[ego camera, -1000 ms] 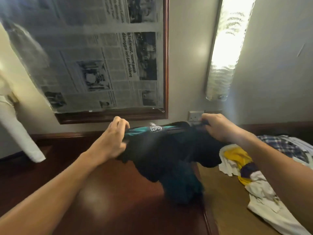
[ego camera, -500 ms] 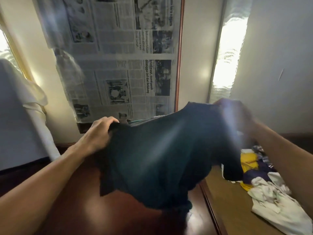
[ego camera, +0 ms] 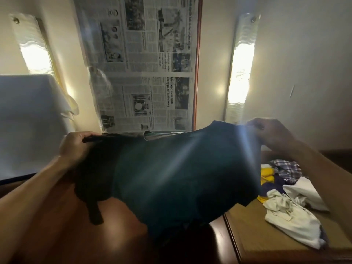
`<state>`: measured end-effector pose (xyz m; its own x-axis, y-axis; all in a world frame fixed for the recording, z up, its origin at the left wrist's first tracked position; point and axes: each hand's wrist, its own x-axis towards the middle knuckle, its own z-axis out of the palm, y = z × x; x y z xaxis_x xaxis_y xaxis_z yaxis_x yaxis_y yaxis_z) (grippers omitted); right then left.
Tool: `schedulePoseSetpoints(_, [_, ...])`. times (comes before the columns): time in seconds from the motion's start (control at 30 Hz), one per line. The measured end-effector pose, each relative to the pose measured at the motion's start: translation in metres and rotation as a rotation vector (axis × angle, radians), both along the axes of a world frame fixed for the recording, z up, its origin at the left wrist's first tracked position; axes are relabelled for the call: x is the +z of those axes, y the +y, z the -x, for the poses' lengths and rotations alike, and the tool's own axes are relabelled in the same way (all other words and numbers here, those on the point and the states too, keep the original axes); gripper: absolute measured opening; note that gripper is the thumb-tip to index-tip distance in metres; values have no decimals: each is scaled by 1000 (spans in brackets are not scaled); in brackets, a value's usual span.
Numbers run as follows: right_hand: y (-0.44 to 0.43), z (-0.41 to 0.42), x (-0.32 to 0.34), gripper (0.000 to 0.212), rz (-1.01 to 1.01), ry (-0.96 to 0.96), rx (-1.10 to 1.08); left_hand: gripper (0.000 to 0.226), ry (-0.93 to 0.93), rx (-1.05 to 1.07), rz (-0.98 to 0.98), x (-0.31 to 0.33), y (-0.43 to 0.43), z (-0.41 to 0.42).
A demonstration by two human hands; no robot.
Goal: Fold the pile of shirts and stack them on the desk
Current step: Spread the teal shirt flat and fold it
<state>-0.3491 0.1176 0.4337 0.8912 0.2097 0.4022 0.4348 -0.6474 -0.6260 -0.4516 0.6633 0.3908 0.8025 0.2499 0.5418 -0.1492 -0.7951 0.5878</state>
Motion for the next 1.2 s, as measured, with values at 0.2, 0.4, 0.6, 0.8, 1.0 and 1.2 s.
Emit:
schedulePoseSetpoints(0.2, [-8,56,-10,13,67,26,-182,18,-131,69,-288,6,-18,65])
schedulePoseSetpoints(0.4, [4,112,-1,22,-583,523,58,14,-81,-2,-59,14,-9,95])
schedulePoseSetpoints(0.6, [-9,138,3,11,268,243,89,18,-37,5,-121,21,26,127])
schedulePoseSetpoints(0.8, [4,164,-30,37,-320,352,-22,15,3,14,-70,5,39,147])
schedulePoseSetpoints(1.0, [3,196,-47,26,-578,694,163,19,146,26,120,-26,79,175])
schedulePoseSetpoints(1.2, [15,210,-77,77,-370,623,134,52,254,-1,118,-47,61,200])
